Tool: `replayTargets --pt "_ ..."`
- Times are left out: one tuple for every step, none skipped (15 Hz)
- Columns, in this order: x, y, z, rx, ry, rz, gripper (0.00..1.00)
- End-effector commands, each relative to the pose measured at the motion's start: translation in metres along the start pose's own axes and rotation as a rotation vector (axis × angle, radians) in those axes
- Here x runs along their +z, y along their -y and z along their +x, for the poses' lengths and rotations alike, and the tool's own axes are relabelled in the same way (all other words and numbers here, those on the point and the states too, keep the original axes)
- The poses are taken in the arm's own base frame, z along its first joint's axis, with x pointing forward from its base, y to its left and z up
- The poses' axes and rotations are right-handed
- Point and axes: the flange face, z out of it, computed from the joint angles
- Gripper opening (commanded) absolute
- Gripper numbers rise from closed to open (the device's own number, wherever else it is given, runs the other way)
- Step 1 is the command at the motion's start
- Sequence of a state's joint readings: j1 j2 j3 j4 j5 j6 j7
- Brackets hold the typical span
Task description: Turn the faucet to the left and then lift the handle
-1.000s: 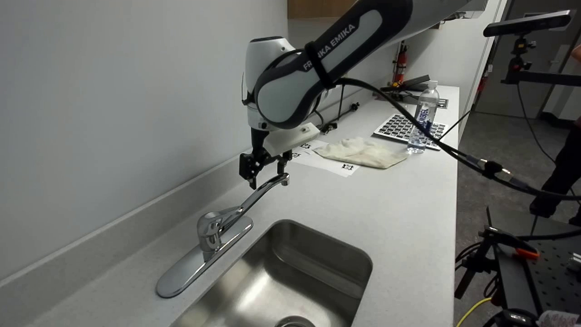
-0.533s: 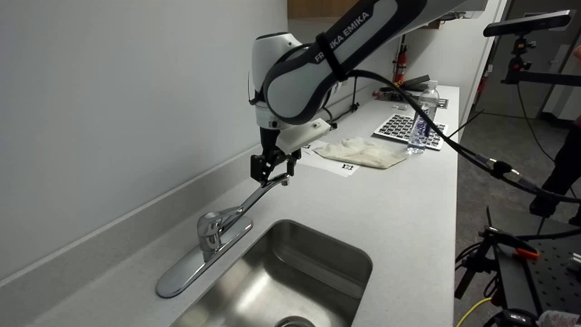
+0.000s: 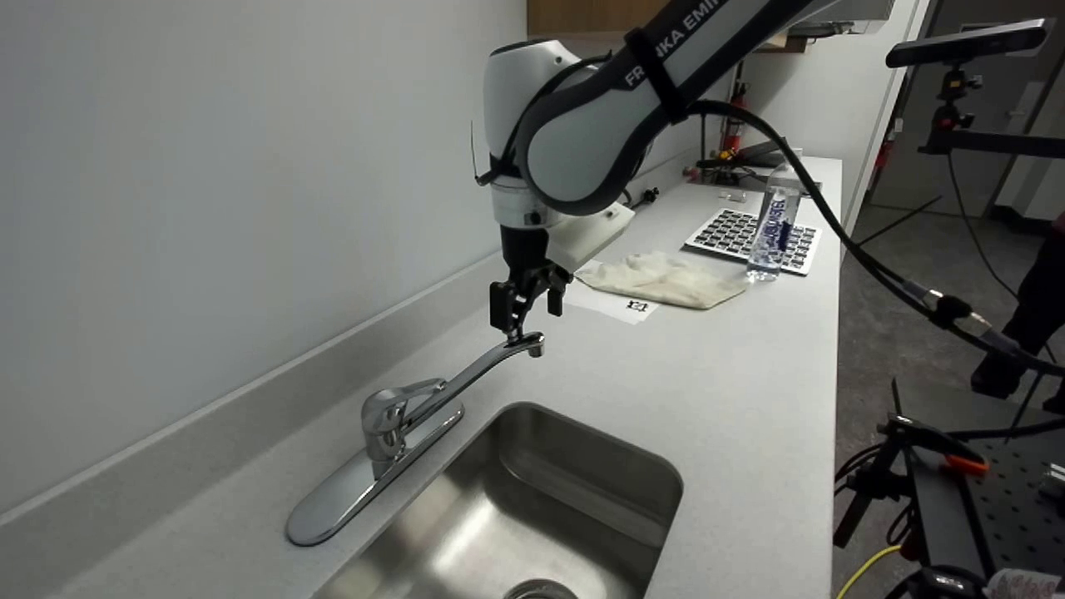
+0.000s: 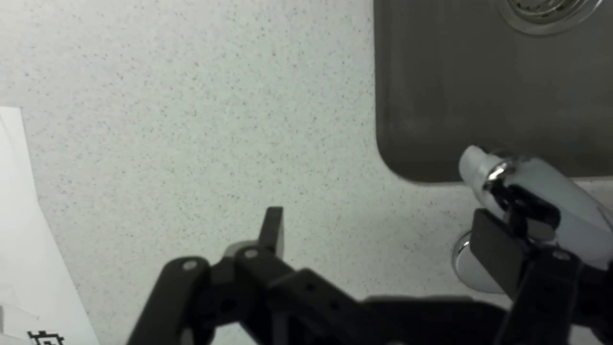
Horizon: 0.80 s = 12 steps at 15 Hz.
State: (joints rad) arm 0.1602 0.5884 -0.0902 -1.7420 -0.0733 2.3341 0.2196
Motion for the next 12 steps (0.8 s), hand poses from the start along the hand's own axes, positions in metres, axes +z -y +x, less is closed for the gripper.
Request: replayTargets --pt "-0.003 0.005 -0.035 -0.103 0.053 -0.007 1.00" --pt "-0.003 0.009 -0.037 -0.117 0.057 -0.004 1.00" --pt "-0.003 0.014 -0.040 -0.129 0.061 -0.001 1.00" --pt "-0.003 0.020 -0.042 -0.143 0.059 0.004 1.00" --pt "-0.003 0.026 -0.044 -0.158 0.060 0.010 1.00" --pt "-0.003 0.032 -0.046 -0.173 0.060 0.013 1.00" --pt "-0.003 0.038 -0.049 -0.184 0.061 0.015 1.00" --pt "-0.002 0.044 -0.051 -0.199 0.059 0.018 1.00" --pt "-0.002 0.049 -0.053 -0.212 0.057 0.019 1.00" --pt "-0.001 0.055 -0.056 -0.225 0.058 0.020 1.00" --pt "-0.001 0.059 -0.058 -0.235 0.058 0.021 1.00" --pt "-0.001 0.065 -0.060 -0.247 0.060 0.023 1.00"
